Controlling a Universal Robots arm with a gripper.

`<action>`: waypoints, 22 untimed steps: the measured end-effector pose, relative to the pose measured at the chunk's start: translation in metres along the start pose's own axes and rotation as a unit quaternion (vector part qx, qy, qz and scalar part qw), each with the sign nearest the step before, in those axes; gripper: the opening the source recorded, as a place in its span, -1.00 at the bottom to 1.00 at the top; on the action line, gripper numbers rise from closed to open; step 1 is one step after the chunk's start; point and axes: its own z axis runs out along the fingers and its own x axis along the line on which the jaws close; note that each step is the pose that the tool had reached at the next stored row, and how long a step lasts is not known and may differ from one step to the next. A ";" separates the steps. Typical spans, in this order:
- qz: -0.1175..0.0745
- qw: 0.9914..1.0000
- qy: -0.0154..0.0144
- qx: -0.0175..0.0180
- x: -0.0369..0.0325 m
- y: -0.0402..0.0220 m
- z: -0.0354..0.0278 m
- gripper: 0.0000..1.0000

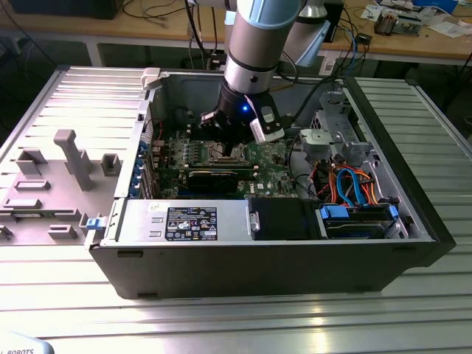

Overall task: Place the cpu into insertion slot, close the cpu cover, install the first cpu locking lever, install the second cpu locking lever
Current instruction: 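Install the second cpu locking lever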

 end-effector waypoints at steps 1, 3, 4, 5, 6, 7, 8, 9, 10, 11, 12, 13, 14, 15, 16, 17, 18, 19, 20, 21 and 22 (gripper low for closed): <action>0.000 1.000 0.000 0.000 0.0000 0.0000 0.0000 -0.79; 0.000 1.000 0.001 -0.001 -0.0001 -0.0009 0.0000 -0.79; 0.000 1.000 0.001 -0.001 0.0000 -0.0016 -0.0001 -0.79; 0.000 1.000 0.001 -0.001 0.0001 -0.0022 -0.0002 -0.79; 0.000 1.000 0.001 -0.001 0.0001 -0.0029 -0.0003 -0.79; 0.000 1.000 0.001 -0.001 0.0001 -0.0034 -0.0004 -0.79; 0.000 1.000 0.001 -0.001 0.0002 -0.0039 -0.0004 -0.79; 0.000 1.000 0.001 -0.001 0.0004 -0.0041 -0.0003 -0.79; 0.000 1.000 0.001 -0.002 0.0019 -0.0043 0.0000 -0.79; -0.001 1.000 0.001 -0.006 0.0050 -0.0047 0.0006 -0.79; -0.001 1.000 0.001 -0.009 0.0066 -0.0050 0.0009 -0.79; -0.001 1.000 0.001 -0.013 0.0089 -0.0062 0.0016 -0.79; -0.002 1.000 0.002 -0.014 0.0093 -0.0070 0.0019 -0.79; -0.002 1.000 0.002 -0.016 0.0094 -0.0081 0.0022 -0.79; -0.002 1.000 0.003 -0.018 0.0096 -0.0097 0.0026 -0.79; -0.002 1.000 0.003 -0.020 0.0099 -0.0107 0.0032 -0.79; -0.002 1.000 0.003 -0.022 0.0105 -0.0118 0.0041 -0.79; -0.003 1.000 0.003 -0.024 0.0114 -0.0123 0.0056 -0.79; -0.003 1.000 0.004 -0.025 0.0122 -0.0127 0.0066 -0.79; -0.004 1.000 0.004 -0.025 0.0130 -0.0130 0.0075 -0.79; -0.004 1.000 0.004 -0.026 0.0137 -0.0133 0.0085 -0.79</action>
